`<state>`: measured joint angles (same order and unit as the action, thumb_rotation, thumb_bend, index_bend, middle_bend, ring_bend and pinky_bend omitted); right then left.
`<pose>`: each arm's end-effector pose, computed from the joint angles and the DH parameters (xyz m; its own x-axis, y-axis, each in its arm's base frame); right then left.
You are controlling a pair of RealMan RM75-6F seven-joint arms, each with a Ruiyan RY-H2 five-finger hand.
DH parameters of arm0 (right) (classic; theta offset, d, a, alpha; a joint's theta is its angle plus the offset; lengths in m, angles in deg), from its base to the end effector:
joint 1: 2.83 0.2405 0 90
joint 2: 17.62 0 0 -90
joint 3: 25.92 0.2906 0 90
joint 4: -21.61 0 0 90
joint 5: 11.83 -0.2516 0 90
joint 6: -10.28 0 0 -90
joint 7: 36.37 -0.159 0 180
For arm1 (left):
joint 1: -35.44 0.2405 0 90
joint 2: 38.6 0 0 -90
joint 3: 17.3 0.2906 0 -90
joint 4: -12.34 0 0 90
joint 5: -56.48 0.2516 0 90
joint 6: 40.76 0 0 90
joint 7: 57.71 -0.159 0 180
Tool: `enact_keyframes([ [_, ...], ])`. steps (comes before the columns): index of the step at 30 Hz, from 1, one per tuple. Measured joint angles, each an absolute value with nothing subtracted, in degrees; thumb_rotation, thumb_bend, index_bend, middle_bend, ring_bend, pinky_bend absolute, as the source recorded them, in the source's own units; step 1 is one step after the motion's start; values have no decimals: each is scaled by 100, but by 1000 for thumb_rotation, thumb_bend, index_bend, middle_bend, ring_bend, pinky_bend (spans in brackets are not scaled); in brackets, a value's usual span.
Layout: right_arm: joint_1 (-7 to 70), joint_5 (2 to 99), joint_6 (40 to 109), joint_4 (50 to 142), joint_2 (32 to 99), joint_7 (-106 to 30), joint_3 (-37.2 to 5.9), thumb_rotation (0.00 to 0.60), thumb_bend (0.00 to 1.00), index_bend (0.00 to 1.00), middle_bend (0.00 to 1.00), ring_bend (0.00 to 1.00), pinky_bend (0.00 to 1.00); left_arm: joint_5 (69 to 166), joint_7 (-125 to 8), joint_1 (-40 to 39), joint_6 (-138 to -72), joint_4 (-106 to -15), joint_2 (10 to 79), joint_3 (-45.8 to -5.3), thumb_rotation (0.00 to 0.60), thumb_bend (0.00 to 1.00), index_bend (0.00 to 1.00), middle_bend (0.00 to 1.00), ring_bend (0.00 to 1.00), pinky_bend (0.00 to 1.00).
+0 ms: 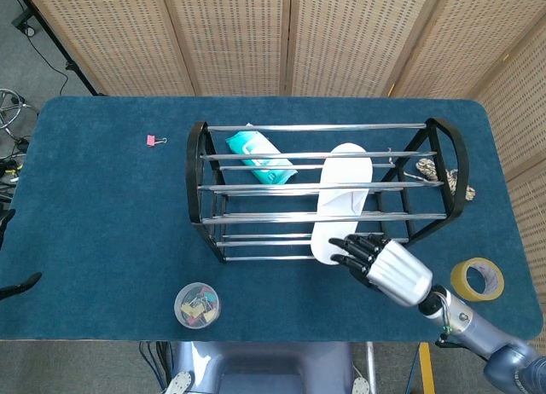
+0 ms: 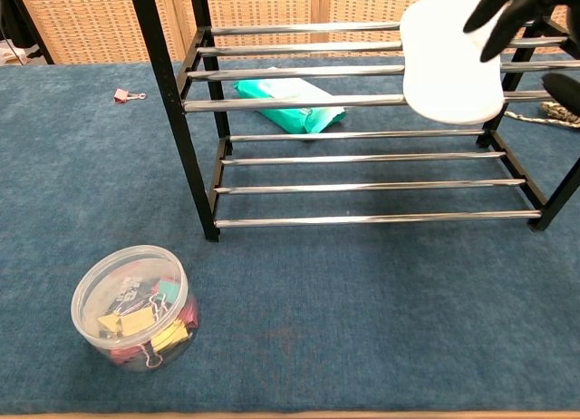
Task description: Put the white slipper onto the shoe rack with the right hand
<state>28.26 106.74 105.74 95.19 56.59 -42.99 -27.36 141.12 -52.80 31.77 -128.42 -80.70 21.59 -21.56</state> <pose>-0.2248 -0.2906 0.0759 0.3438 0.2108 0.9151 -0.4316 -0.8300 0.3533 -0.3634 0.2006 0.1720 0.3654 -0.0646 0.9286 0.9309 0.0265 -0.3644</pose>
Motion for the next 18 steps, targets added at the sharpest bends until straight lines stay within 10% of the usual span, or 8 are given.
enact_keyframes([
  [18, 2000, 10872, 11390, 7862, 5635, -4353, -3383, 600, 560, 374, 299, 362, 532, 14160, -5376, 3196, -12910, -8090, 2197, -2147, 600, 0, 0, 0, 0, 0],
])
